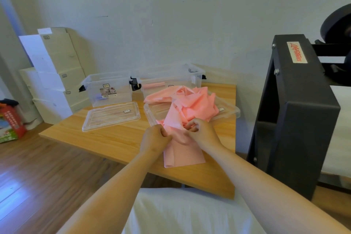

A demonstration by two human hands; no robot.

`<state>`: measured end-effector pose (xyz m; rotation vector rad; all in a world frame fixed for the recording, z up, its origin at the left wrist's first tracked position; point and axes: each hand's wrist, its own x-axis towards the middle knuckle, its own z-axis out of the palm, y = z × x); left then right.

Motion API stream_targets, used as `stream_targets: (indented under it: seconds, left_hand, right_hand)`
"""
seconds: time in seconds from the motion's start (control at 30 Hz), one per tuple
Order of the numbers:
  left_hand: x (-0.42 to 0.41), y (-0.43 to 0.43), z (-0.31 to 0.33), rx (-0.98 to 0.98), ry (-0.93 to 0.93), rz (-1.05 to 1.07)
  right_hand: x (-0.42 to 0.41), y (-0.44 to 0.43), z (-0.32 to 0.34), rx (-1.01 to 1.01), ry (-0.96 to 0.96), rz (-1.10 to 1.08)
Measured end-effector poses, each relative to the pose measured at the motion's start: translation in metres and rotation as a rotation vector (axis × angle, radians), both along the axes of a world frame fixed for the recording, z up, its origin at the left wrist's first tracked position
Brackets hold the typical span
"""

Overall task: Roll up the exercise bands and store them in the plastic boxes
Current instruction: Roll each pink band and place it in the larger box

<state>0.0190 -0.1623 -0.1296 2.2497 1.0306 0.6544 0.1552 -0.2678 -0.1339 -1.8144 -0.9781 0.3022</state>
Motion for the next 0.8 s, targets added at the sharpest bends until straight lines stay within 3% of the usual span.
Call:
stream_targets:
  seconds: [0.17, 0.33, 0.6, 0.8]
  left_hand:
    - [-0.004, -0.001, 0.003, 0.022, -0.007, -0.037]
    - [-0.018, 0.011, 0.009, -0.079, -0.107, -0.039]
    - [-0.026, 0.035, 0.051, -0.258, -0.36, 0.04]
    - [-0.026, 0.044, 0.1, -0.196, -0.474, -0.016]
  right_hand:
    - [0.003, 0.003, -0.003, 0.054, 0.026, -0.007]
    - [0.008, 0.002, 0.005, 0.092, -0.026, -0.011]
    - [0.012, 0.005, 0.052, 0.186, -0.05, -0.11]
    - [0.011, 0.009, 0.11, 0.319, -0.067, -0.136]
